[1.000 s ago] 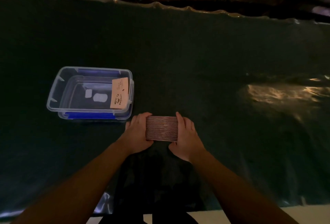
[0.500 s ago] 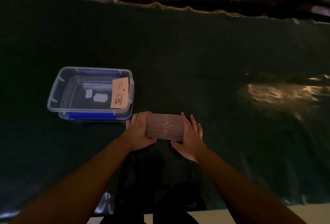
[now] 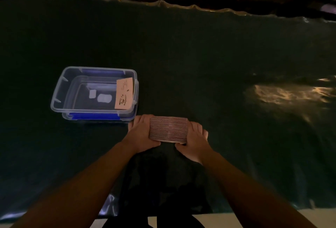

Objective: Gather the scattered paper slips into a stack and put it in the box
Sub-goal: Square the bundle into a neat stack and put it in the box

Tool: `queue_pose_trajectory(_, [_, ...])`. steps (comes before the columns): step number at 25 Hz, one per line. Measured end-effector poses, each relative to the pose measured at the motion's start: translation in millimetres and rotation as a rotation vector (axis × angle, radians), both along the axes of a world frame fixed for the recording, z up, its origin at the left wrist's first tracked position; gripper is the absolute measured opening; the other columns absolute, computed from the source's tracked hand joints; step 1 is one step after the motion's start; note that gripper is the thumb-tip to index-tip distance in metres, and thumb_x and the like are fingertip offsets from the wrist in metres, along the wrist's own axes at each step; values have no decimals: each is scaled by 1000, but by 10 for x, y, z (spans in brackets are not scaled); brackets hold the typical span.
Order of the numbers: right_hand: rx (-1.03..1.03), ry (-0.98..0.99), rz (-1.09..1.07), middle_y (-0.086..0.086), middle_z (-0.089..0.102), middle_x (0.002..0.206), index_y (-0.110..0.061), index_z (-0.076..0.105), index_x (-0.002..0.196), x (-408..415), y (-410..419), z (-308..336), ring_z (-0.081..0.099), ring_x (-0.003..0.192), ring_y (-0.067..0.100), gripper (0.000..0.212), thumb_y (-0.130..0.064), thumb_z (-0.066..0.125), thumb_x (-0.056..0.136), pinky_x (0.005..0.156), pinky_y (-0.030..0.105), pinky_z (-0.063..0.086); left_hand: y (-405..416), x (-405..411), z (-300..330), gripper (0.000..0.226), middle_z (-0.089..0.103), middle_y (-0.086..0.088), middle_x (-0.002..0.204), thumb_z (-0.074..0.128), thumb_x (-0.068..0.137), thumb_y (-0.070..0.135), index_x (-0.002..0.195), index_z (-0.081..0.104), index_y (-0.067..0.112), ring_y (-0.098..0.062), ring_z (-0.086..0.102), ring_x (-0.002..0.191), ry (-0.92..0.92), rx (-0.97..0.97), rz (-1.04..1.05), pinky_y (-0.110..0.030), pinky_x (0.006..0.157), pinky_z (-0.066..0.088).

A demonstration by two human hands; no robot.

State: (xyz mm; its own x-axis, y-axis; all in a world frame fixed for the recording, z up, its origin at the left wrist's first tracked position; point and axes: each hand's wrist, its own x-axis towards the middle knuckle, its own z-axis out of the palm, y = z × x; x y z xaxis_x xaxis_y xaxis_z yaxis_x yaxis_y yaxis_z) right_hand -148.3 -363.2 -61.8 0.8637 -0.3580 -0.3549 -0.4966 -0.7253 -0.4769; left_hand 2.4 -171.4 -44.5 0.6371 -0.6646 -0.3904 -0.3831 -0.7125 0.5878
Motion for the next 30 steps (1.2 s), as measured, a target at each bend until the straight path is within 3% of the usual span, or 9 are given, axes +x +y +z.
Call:
queue_pose_trajectory(10, [43,56,-34,-1,42,153,-26,33,157,74,-44,49,25,147,22,100,-55,77,72,121,52,19,55,59,-43,103,44,6,147,92,58,54,145,39,33,-21,31,143,70,-19,4,-52,122,26])
queue_pose_trajectory(14, [162,29,-88,-12,50,143,-33,42,151,96,-96,200,30,141,19,103,-54,85,59,114,47,25,110,93,80,97,48,21,133,96,54,47,135,44,41,-4,40,130,200,-150,47,-41,112,36])
queue_pose_trajectory(16, [296,0,-125,-22,50,134,-37,45,148,88,-100,307,34,137,16,102,-48,88,56,110,42,28,128,98,223,89,62,25,127,99,53,41,128,50,49,7,55,121,367,-260,101,-34,106,45])
queue_pose_trajectory(18, [561,-13,-190,-15,61,135,-35,52,143,132,-96,436,48,135,17,99,-34,94,54,115,45,37,151,114,404,84,66,27,125,99,51,38,120,54,55,6,62,116,522,-377,173,-29,95,55])
queue_pose_trajectory(20, [871,-53,-226,-4,75,130,-32,57,139,196,-51,563,67,125,15,90,-8,95,60,106,39,55,149,117,547,85,69,16,128,98,52,29,125,57,47,-6,66,120,660,-526,262,-29,87,61])
queue_pose_trajectory(22, [1010,-69,-226,-13,77,125,-38,58,135,299,25,709,71,117,4,83,1,90,69,90,22,60,119,117,681,89,66,-2,133,92,58,13,135,53,36,-22,64,125,826,-681,390,-37,88,62])
queue_pose_trajectory(26, [1065,-74,-188,-16,73,132,-41,55,142,593,182,998,67,120,1,81,-22,93,73,89,19,59,109,265,953,83,59,-19,138,72,72,2,148,45,19,-35,61,129,958,-893,542,-43,91,62])
queue_pose_trajectory(28, [1050,-97,-223,-11,67,142,-33,43,155,795,235,1151,64,127,8,106,-44,96,64,100,29,56,170,428,1102,73,61,-20,132,67,78,7,147,44,14,-38,61,127,901,-909,572,-46,91,59])
queue_pose_trajectory(30, [993,-154,-248,-8,50,158,-37,28,163,1038,303,1307,52,140,14,124,-56,94,60,104,31,47,249,621,1231,51,64,-17,122,62,90,6,138,49,15,-40,60,125,828,-884,621,-48,94,54])
